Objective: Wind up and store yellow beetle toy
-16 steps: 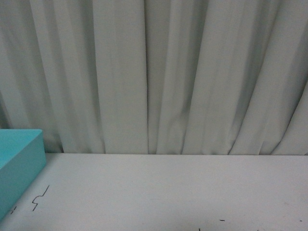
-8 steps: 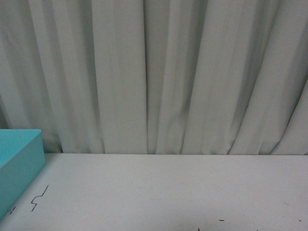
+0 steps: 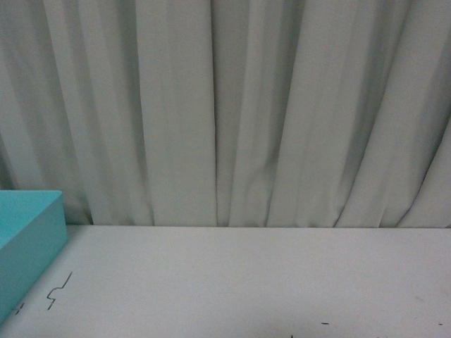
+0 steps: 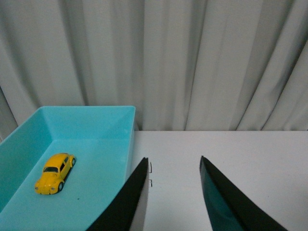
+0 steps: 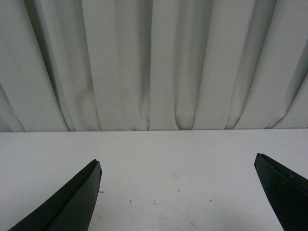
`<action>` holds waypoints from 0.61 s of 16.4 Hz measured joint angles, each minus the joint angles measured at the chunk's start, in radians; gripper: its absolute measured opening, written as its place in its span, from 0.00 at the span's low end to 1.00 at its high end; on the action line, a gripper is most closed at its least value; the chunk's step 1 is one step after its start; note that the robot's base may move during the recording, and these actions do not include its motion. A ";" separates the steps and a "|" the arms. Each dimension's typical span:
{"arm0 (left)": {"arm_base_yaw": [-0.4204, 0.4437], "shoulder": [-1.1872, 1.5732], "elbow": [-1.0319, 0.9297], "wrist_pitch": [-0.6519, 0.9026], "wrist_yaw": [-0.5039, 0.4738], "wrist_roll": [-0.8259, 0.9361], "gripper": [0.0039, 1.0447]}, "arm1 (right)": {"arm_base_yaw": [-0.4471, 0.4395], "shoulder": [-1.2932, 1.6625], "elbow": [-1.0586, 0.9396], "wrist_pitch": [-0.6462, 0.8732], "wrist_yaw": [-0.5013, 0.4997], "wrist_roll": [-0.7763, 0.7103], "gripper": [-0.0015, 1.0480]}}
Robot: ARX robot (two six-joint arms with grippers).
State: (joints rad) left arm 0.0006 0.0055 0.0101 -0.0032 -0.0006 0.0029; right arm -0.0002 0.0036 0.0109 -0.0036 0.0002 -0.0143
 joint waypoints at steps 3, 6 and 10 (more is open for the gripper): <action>0.000 0.000 0.000 0.000 0.000 0.000 0.66 | 0.000 0.000 0.000 0.000 0.000 0.000 0.94; 0.000 0.000 0.000 0.000 0.000 0.001 0.95 | 0.000 0.000 0.000 0.000 0.000 0.000 0.94; 0.000 0.000 0.000 0.000 0.000 0.000 0.94 | 0.000 0.000 0.000 0.000 0.000 0.000 0.94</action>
State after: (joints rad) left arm 0.0006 0.0059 0.0101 -0.0032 -0.0006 0.0032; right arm -0.0002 0.0036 0.0109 -0.0036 0.0002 -0.0143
